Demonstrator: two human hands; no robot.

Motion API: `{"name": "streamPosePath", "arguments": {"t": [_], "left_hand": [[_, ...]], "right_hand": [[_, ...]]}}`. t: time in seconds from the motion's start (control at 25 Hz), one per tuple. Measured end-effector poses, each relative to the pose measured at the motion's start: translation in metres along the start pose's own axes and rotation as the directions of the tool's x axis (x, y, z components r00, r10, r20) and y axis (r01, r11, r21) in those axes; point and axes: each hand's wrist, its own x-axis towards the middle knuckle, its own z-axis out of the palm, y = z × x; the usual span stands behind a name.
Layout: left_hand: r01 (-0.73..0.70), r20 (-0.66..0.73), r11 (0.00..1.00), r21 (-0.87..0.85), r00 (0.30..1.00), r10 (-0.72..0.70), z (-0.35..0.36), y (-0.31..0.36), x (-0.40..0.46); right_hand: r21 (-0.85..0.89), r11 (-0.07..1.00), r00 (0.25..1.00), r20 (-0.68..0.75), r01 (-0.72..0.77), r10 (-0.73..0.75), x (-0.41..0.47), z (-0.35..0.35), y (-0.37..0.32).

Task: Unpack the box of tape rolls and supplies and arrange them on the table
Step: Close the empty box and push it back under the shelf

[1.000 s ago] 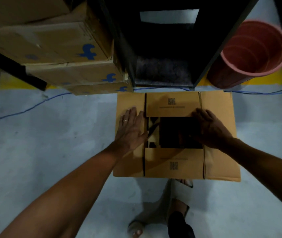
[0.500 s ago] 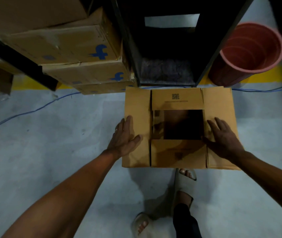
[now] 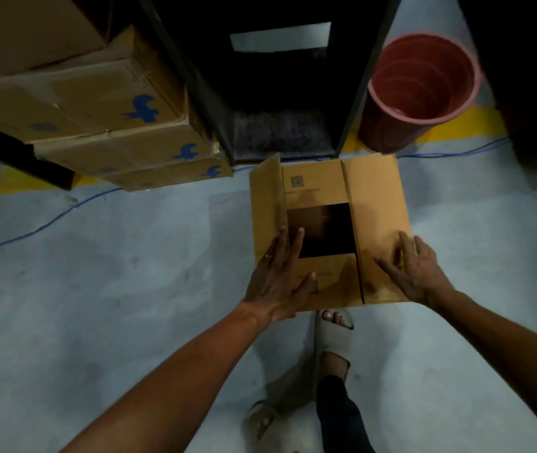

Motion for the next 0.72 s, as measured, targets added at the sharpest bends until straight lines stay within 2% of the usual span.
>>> {"name": "streamPosePath", "arguments": {"t": [0.12,0.2,0.32,0.44,0.52,0.6,0.64,0.72], "left_hand": [[0.049,0.147,0.999,0.003,0.988,-0.049,0.010,0.011,0.012],[0.067,0.215,0.998,-0.005,0.975,-0.064,0.014,0.007,0.017],[0.002,0.263,1.000,0.029,0.965,-0.010,0.019,-0.009,0.014],[-0.025,0.292,0.997,0.069,0.956,0.004,0.023,-0.021,0.009],[-0.016,0.305,0.996,0.085,0.952,-0.011,0.027,-0.024,0.006],[-0.010,0.306,0.996,0.092,0.952,-0.019,0.033,-0.026,0.005],[-0.006,0.296,0.995,0.100,0.955,-0.024,0.036,-0.027,0.005],[0.013,0.266,0.991,0.133,0.963,-0.048,0.039,-0.029,0.003]], "right_hand": [[0.142,0.990,0.999,-0.049,-0.014,0.022,-0.005,0.000,-0.011],[0.140,0.990,0.998,-0.059,-0.008,0.017,-0.011,-0.005,-0.013],[0.140,0.990,0.996,-0.084,0.032,-0.021,-0.024,-0.007,-0.013],[0.178,0.977,0.973,-0.218,0.117,-0.077,-0.041,-0.007,-0.024],[0.216,0.955,0.934,-0.337,0.201,-0.120,-0.055,-0.006,-0.034],[0.259,0.916,0.898,-0.398,0.305,-0.187,-0.069,-0.005,-0.049],[0.261,0.898,0.890,-0.390,0.354,-0.238,-0.075,-0.002,-0.057],[0.192,0.878,0.880,-0.289,0.438,-0.376,-0.082,0.011,-0.073]]}}
